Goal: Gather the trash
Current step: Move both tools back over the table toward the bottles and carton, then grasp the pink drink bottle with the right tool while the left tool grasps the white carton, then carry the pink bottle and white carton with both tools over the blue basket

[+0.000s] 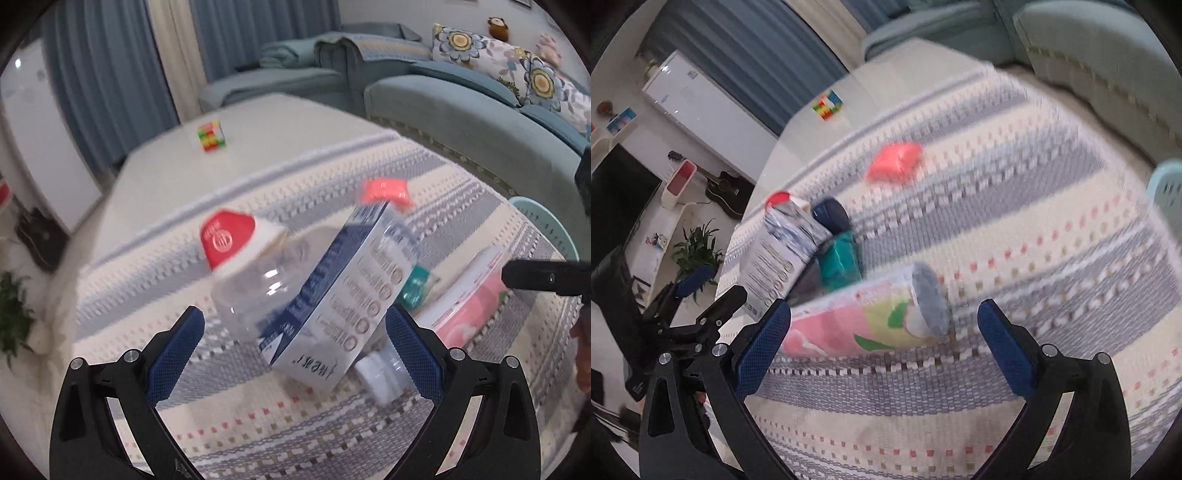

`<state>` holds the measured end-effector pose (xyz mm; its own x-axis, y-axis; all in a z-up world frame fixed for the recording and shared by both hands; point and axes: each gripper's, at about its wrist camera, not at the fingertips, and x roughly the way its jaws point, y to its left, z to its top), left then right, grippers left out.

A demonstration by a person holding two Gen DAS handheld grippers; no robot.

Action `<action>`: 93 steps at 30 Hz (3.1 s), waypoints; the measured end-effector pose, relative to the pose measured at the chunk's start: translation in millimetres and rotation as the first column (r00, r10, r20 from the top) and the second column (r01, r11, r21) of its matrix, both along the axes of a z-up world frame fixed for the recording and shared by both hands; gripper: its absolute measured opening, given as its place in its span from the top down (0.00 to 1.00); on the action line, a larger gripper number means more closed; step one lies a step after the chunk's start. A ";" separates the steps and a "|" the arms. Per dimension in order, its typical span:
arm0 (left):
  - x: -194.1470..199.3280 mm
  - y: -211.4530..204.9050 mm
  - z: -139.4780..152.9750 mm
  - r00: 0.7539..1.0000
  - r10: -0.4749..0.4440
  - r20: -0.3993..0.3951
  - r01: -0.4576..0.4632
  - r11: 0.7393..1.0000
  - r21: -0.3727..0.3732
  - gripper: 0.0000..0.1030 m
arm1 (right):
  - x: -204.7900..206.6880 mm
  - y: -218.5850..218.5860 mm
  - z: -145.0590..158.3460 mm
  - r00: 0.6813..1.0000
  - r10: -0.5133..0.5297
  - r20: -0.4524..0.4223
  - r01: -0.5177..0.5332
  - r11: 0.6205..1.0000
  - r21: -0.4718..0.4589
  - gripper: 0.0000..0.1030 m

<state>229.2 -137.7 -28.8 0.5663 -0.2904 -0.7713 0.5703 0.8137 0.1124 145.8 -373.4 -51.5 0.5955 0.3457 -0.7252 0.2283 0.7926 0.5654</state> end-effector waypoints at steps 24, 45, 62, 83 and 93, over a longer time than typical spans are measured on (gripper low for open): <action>35.5 10.4 -36.3 0.986 -0.058 -0.155 0.041 0.993 -0.108 0.12 | 54.9 48.8 -17.7 0.996 -0.084 -0.018 0.082 0.992 -0.094 0.06; 47.0 15.7 -39.7 0.994 0.036 -0.106 -0.043 0.997 -0.068 0.62 | 64.9 53.9 -19.6 0.999 -0.025 0.048 0.027 0.999 -0.034 0.37; 28.1 22.4 15.9 0.999 0.025 -0.039 -0.035 0.961 -0.275 0.64 | 39.4 47.7 8.9 0.992 -0.078 0.099 0.062 0.986 0.157 0.54; -4.9 57.1 83.5 0.994 0.108 0.007 -0.089 0.852 -0.515 0.66 | 13.1 35.1 73.5 0.956 -0.086 0.282 0.075 0.996 0.049 0.55; -18.1 32.6 80.1 0.998 0.054 0.013 -0.042 0.883 -0.468 0.66 | -12.0 40.0 106.9 0.921 -0.076 0.383 0.142 0.979 -0.148 0.55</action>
<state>211.1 -105.1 51.2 0.6062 -0.5857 -0.5380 0.5315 0.8016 -0.2738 133.8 -333.4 55.5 0.8609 0.1548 -0.4847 0.1176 0.8663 0.4855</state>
